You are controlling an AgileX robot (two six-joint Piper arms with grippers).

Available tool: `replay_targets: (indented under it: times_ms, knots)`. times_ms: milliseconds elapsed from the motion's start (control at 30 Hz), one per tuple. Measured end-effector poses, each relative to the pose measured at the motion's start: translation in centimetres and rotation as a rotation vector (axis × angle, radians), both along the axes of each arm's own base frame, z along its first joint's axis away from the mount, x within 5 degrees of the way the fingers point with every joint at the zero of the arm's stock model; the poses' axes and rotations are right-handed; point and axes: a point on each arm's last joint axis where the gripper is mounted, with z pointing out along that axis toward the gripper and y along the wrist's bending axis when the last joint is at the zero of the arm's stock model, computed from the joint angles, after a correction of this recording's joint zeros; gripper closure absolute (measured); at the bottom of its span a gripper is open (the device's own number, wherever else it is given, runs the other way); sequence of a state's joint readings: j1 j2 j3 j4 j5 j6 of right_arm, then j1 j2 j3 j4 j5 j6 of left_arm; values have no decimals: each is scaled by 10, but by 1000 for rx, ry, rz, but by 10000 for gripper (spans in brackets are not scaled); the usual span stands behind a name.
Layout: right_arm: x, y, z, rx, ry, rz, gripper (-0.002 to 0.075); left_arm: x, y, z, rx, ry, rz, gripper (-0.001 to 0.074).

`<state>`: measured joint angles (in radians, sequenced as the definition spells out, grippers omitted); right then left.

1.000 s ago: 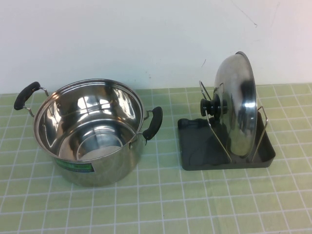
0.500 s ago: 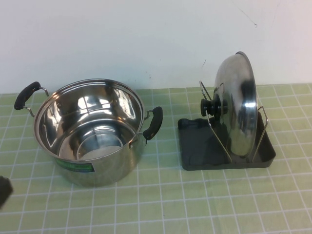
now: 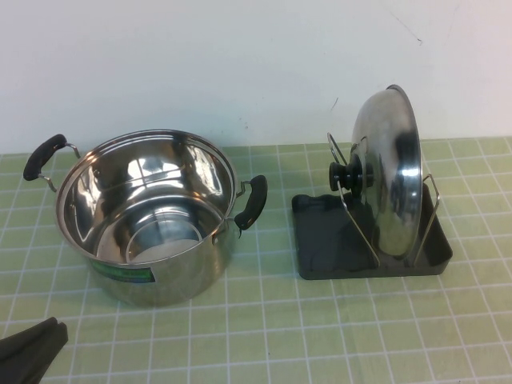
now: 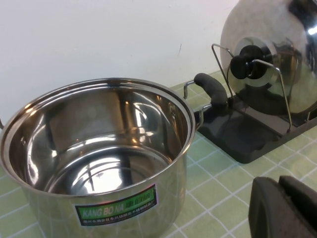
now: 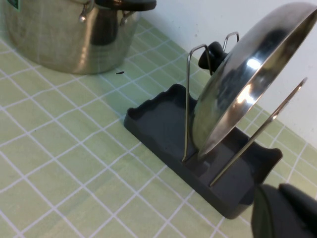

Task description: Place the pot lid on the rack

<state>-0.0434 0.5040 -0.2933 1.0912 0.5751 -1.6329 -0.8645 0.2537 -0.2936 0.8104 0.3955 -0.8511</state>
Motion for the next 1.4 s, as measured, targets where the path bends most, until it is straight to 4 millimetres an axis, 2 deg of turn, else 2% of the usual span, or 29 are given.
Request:
replay_targets:
  times_ms: [633,833,1067,1200,1400]
  knots:
    - [0,0,0,3,-2,2,726,0,1,-2,10,-3,7,736]
    - [0,0,0,3,-2,2,726,-7,14,-11,23,53,88,737]
    - [0,0,0,3,-3,-2,726,-12,20,-12,49,9,213,737]
    - [0,0,0,3,-3,-2,726,-13,21,-25,-31,-4,291,737]
    - [0,0,0,3,-3,-2,726,-14,23,-65,-112,53,380,737]
